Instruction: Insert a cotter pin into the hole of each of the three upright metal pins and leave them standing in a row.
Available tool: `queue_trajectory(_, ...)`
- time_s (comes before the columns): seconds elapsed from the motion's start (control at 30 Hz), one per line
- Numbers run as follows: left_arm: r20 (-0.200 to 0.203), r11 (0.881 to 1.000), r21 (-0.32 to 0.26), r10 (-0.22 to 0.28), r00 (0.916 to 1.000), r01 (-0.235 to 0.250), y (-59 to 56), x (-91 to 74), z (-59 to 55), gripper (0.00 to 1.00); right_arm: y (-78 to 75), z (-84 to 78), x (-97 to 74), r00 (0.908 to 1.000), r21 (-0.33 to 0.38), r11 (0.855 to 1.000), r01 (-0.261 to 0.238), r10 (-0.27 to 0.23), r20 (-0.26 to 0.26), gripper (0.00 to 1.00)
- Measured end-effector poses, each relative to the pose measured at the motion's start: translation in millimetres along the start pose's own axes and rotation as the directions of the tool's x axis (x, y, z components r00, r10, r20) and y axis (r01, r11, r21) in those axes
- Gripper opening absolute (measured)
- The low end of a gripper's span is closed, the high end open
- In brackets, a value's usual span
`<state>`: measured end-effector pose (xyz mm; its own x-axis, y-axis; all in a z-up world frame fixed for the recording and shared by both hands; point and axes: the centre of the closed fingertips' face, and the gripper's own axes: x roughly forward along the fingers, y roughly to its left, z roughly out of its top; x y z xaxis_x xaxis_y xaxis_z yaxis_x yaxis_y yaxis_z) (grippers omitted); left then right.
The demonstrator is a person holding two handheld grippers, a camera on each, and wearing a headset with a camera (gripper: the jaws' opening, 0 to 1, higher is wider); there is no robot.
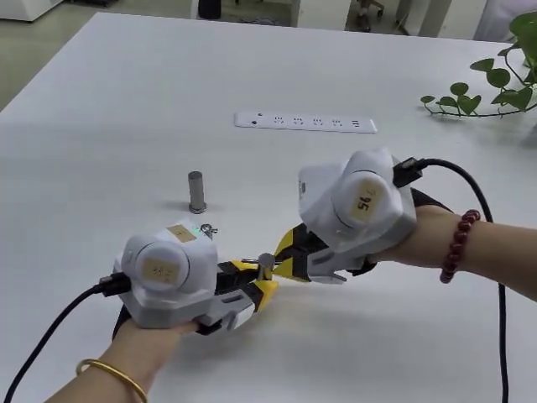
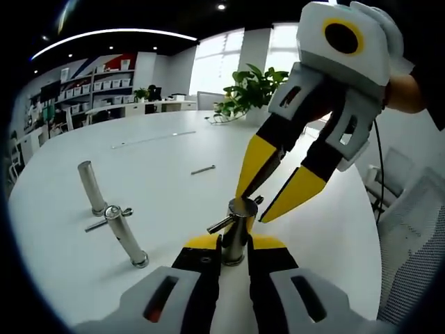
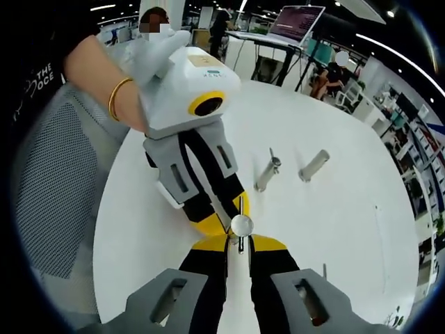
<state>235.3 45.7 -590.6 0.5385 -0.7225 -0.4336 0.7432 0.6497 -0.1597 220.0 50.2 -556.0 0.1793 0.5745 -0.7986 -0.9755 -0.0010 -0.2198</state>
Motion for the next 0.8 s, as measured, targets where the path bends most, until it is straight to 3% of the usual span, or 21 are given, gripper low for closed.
queue_trajectory(0.4, -0.006, 1.0, -0.001, -0.001, 1.0, 0.001, -0.1, -0.9, -0.6, 0.12, -3.5, -12.4, -13.4, 0.9994, 0.028, 0.999, 0.028, -0.027, -0.022, 0.03)
queue_trajectory(0.8, -0.007, 1.0, -0.01, -0.002, 1.0, 0.002, 0.2, -1.4, -1.2, 0.12, -0.3, -10.7, -8.4, 0.9997, 0.042, 0.999, 0.017, -0.016, -0.019, 0.0)
